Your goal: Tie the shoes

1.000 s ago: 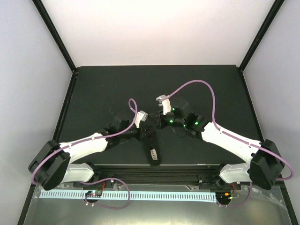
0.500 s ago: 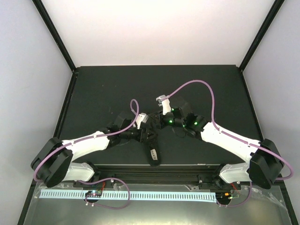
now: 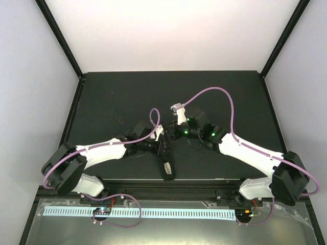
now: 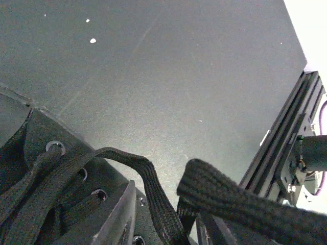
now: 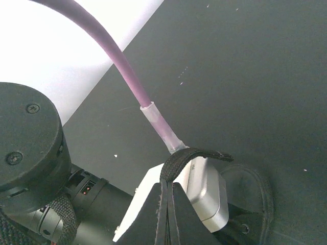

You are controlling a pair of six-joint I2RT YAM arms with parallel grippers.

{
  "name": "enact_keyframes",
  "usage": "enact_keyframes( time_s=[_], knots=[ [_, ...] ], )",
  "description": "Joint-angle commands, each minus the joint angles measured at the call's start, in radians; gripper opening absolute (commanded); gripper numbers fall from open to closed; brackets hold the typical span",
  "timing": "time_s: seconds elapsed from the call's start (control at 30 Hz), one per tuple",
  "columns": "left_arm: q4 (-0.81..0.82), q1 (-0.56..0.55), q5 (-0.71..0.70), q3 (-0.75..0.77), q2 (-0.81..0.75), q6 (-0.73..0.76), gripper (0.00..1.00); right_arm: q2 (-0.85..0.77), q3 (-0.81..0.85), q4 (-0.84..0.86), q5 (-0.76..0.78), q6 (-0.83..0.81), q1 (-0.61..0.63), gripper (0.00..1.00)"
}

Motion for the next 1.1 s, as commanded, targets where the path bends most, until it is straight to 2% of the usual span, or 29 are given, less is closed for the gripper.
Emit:
enact_keyframes(
  time_s=[0.0,0.17,0.3,0.5,0.77,0.8,0.83,0.93,0.97,1.07],
  knots=[
    [-0.056,-0.010,-0.048,0.050,0.006,0.012,0.30,-0.006,0.014,0.005,0.023,0.005,0.004,0.02],
    [-0.010,-0.011,-0.039,0.013,-0.031,-0.001,0.11,0.003,0.016,0.002,0.034,0.003,0.005,0.02],
    [0.046,-0.011,-0.043,-0.033,-0.081,-0.020,0.02,0.019,0.024,-0.019,0.067,0.011,0.006,0.02],
    [0.157,-0.011,-0.043,-0.140,-0.168,-0.046,0.01,0.095,0.085,-0.043,0.095,0.034,0.007,0.02],
    [0.225,-0.008,-0.063,-0.230,-0.242,-0.087,0.02,0.346,0.255,-0.080,0.061,0.028,0.062,0.04],
    [0.233,-0.006,-0.073,-0.242,-0.250,-0.094,0.02,0.372,0.275,-0.087,0.048,0.029,0.066,0.09],
    [0.240,-0.007,-0.083,-0.254,-0.260,-0.105,0.02,0.394,0.296,-0.096,0.038,0.029,0.069,0.18],
    [0.281,-0.001,-0.107,-0.301,-0.286,-0.141,0.02,0.418,0.334,-0.126,0.041,0.028,0.071,0.54],
    [0.294,0.001,-0.111,-0.312,-0.293,-0.149,0.02,0.413,0.341,-0.136,0.055,0.022,0.070,0.63],
    [0.311,0.004,-0.125,-0.334,-0.311,-0.156,0.01,0.364,0.347,-0.191,0.123,0.002,0.066,0.76]
  ],
)
